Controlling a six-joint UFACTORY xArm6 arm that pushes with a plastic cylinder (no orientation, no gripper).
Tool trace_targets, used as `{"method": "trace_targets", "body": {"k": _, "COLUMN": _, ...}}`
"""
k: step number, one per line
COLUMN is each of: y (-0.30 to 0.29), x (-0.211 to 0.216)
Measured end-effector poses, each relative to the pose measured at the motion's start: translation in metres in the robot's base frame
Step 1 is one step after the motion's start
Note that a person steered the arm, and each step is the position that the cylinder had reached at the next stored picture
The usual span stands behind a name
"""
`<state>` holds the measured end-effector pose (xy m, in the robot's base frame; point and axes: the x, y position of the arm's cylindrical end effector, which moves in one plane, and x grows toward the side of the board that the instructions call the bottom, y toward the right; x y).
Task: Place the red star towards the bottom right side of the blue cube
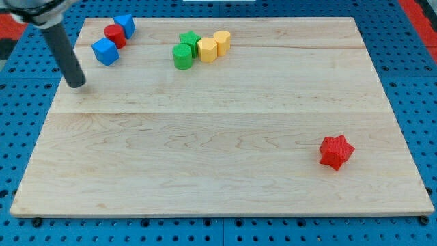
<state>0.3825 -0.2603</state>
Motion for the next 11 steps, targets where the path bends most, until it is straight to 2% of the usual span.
{"method": "trace_targets", "body": {"k": 2, "y": 0.203, "x": 0.049}}
{"method": "trace_targets", "body": {"k": 4, "y": 0.457, "x": 0.059}}
{"method": "trace_targets", "body": {"k": 5, "y": 0.505, "x": 0.084}}
{"method": "trace_targets", "body": {"k": 6, "y": 0.532, "x": 0.140}}
{"method": "trace_targets", "body": {"k": 7, "y": 0.465, "x": 0.160}}
{"method": "trace_targets", "body": {"k": 8, "y": 0.396, "x": 0.160}}
{"method": "trace_targets", "body": {"k": 9, "y": 0.372, "x": 0.146}}
{"method": "trace_targets", "body": {"k": 11, "y": 0.370, "x": 0.114}}
